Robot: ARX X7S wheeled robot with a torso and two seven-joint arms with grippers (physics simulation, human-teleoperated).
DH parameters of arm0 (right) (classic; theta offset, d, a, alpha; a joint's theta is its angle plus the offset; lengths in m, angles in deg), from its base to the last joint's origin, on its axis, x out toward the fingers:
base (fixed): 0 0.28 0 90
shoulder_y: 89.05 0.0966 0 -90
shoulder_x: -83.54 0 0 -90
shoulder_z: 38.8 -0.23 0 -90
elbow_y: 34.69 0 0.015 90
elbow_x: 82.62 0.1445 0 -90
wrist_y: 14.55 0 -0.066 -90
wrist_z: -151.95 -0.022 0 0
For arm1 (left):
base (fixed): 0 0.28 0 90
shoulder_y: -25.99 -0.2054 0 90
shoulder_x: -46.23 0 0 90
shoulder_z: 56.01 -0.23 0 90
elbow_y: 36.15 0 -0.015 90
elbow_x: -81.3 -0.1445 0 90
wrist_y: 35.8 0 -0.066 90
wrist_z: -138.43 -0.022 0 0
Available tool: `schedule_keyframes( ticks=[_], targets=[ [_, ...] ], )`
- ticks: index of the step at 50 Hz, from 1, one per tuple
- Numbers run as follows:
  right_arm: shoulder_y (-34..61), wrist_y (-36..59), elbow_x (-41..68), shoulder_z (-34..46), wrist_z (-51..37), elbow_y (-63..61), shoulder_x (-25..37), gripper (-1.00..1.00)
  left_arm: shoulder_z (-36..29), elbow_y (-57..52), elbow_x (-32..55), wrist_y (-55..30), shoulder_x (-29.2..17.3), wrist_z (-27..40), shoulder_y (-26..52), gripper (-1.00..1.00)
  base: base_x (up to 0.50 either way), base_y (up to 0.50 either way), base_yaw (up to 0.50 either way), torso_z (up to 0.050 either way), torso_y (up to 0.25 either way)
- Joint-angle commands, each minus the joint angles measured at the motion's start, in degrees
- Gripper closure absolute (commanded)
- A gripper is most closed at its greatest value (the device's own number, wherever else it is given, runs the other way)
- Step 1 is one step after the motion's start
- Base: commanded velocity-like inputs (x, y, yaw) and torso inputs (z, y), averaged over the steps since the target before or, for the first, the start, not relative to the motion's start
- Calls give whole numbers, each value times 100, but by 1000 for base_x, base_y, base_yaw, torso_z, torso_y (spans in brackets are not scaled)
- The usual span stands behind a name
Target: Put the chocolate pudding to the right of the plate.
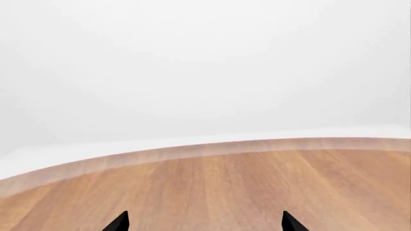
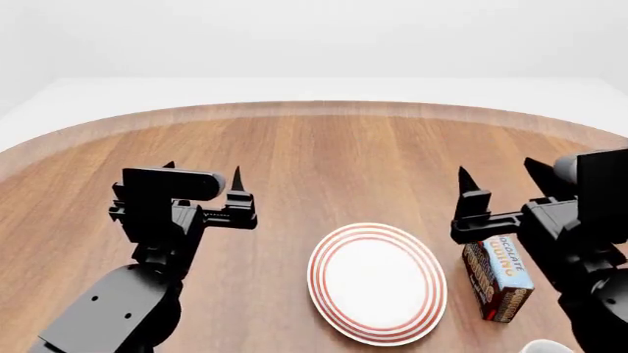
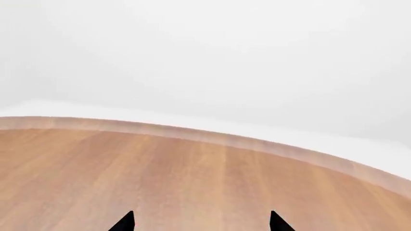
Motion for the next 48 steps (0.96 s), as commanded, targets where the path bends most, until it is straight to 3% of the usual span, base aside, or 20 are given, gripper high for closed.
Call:
schedule_keyframes(
  ticks=[1,21,48],
  targets=[
    [-228,-308,-406,104,133,-305,-173,-100,-23,-40,16,-1,-20,16,-5,-100,0,0,0,0,0],
    [45,-341,-1003,364,73,-652,-348,-100,77,-440,224,-288,-75,160,177,-100,0,0,0,0,0],
    [1141,19,-1127,521,-149,-903,-553,-100,224,-1233,533,-1032,-180,505,1156,-100,0,0,0,0,0]
  ],
)
